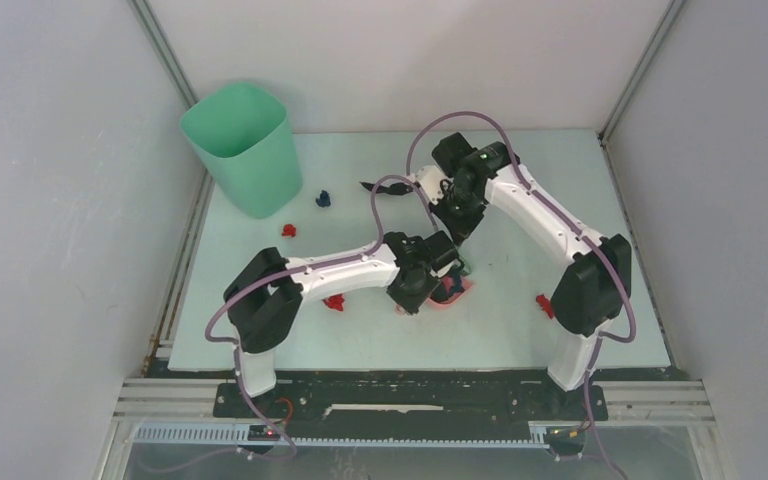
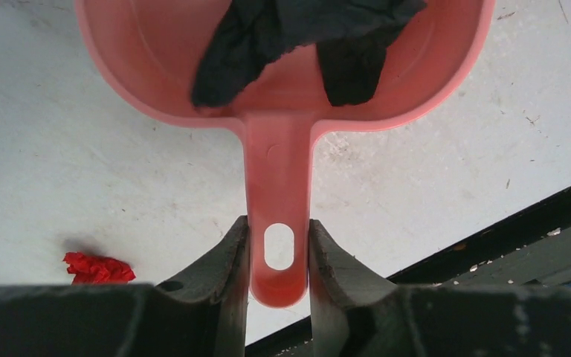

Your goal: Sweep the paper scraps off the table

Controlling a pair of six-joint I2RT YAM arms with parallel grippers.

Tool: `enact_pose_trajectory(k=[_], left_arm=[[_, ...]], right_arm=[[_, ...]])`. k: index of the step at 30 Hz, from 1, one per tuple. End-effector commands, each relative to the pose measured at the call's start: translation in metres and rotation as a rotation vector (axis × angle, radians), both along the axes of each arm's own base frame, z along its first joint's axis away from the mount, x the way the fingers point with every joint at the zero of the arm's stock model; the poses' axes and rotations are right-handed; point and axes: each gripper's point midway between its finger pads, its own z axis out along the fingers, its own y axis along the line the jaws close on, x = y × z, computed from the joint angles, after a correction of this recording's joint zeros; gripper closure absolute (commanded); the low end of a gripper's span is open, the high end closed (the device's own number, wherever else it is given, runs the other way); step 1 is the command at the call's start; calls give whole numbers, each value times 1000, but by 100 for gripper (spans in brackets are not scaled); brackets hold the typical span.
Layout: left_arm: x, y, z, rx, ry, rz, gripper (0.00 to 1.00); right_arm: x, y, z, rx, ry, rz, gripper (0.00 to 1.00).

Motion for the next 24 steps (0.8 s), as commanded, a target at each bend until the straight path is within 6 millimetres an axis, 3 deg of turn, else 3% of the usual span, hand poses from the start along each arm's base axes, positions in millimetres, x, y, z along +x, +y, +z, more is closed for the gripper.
enact_pose_trajectory(k=[1, 6, 11, 13, 16, 19, 24], left_arm=[[19, -20, 9, -80, -43, 11, 100], [13, -26, 19, -149, -102, -47, 100], [11, -47, 43, -238, -192, -141, 100], [11, -51, 45, -233, -185, -151, 100], [4, -56, 42, -213, -162, -186, 100], [-17, -58, 41, -170, -109, -264, 100], [-48, -55, 39, -28, -52, -406, 100]], right_arm=[[-44, 15, 35, 147, 60, 5, 100], [-20, -16, 68, 126, -142, -90, 100], [-4, -66, 88, 90, -270, -212, 100], [0, -96, 91, 36, -311, -276, 100], [-3, -143, 98, 12, -336, -391, 100], [-12, -196, 98, -86, -367, -500, 100], [-42, -268, 75, -241, -328, -648, 100]])
